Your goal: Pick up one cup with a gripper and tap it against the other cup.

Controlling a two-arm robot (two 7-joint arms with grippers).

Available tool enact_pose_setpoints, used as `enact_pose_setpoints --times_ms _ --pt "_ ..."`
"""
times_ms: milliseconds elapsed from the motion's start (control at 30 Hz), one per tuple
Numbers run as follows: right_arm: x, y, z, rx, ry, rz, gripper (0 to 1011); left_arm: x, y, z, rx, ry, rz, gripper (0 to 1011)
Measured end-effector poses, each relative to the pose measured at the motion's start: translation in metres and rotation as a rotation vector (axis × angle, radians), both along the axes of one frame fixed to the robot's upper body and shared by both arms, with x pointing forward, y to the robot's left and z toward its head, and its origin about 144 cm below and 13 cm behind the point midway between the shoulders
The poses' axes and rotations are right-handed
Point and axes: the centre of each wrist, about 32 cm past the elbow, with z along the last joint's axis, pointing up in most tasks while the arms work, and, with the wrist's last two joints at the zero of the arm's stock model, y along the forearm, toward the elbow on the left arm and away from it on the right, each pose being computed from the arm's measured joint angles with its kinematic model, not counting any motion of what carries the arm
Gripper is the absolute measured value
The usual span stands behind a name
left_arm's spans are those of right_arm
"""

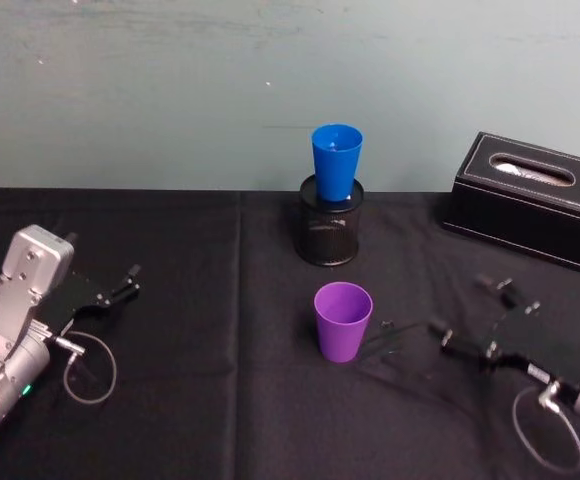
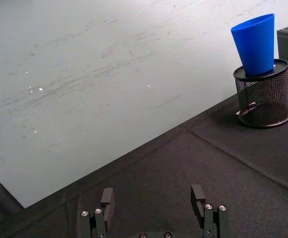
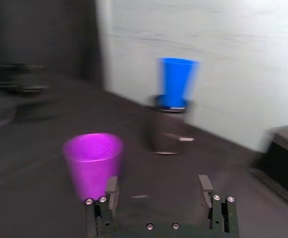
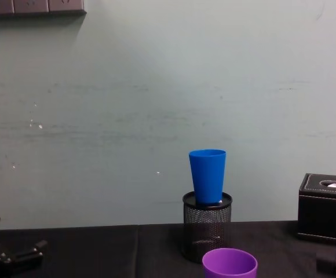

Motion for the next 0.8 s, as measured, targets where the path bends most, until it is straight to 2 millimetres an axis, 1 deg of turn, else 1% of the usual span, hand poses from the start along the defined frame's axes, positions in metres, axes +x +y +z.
enact_pose_setpoints --times_ms 167,300,567,667,800 --pt "-0.005 -0.006 0.003 0.001 0.068 0.218 1003 0.000 0.000 0.000 0.000 0.000 0.000 1011" --pt "-0.003 -0.005 0.004 -0.002 0.117 0.287 1003 0.000 0.000 0.000 0.000 0.000 0.000 1011" --pt "0.011 0.008 0.003 -0.019 0.136 0.320 1003 0.000 0.000 0.000 0.000 0.000 0.000 1012" --pt "0.018 0.016 0.000 -0.027 0.128 0.322 1003 0.000 0.000 0.000 0.000 0.000 0.000 1011" --pt "0.023 0.020 -0.003 -0.031 0.121 0.314 1003 0.000 0.000 0.000 0.000 0.000 0.000 1011"
